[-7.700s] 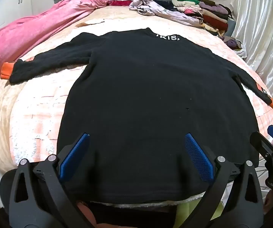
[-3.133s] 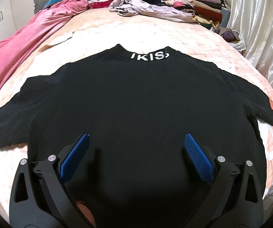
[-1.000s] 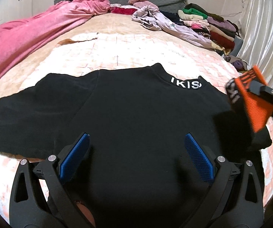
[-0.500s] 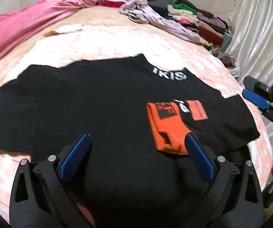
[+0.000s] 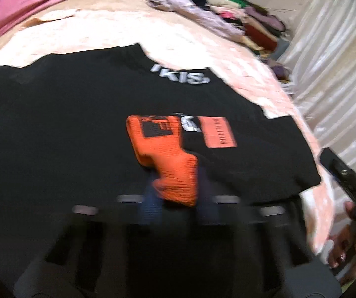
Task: Fold small clothes
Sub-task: 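Grasp the folded orange cuff with the left gripper and straighten it flat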
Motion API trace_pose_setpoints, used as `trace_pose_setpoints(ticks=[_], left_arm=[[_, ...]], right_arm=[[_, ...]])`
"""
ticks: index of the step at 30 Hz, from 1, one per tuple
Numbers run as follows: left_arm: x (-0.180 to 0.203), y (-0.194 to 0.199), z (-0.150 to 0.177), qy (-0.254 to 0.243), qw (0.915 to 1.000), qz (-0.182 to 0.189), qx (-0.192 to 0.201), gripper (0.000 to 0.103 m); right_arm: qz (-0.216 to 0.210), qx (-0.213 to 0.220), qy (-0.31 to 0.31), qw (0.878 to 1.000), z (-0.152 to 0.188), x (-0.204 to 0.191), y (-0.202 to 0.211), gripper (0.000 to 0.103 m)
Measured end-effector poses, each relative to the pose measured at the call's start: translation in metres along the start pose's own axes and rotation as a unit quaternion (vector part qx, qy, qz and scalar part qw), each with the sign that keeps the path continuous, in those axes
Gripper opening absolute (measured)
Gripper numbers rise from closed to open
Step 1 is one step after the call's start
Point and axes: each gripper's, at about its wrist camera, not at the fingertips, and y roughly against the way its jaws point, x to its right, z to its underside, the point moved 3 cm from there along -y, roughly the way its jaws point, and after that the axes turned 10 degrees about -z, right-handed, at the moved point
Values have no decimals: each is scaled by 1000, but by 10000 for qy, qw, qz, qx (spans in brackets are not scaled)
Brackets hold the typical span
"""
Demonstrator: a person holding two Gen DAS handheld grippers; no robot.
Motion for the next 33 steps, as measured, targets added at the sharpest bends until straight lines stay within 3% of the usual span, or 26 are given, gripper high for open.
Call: trace_pose_setpoints(ticks=[4,8,10,15,21,25,29,31,33], left_arm=[[-9,20,-5,-24,9991,-37,431,7],[-27,57,-19,-164,9920,-503,1150,7],[-38,64,-22,-186,9896,-699,1241,7],[-61,57,-22,-202,9872,-1112,1123,8],[-72,40,-15,-256,9879,-1273,845,10],[-78,35,-12,-211,9885,-1318,715,14],[-89,34,-10,-118,9890,-1352,583,20],[-95,38,-11,-42,9892,-1347,583,20],[-104,45,-14,6,9854,-1569,668,20]], right_arm=[[65,53,-117,9999,1,8,2,52],[155,12,-164,9997,3,13,-1,52],[179,-34,-160,9997,4,13,-5,52],[225,-183,-92,9995,6,9,-16,52],[377,-369,271,9982,7,-3,-32,52],[246,-555,365,9975,8,-7,-50,52],[645,-1009,472,9917,20,3,-74,52],[603,-1131,383,9910,27,9,-80,52],[602,-1097,417,9913,28,9,-79,52]])
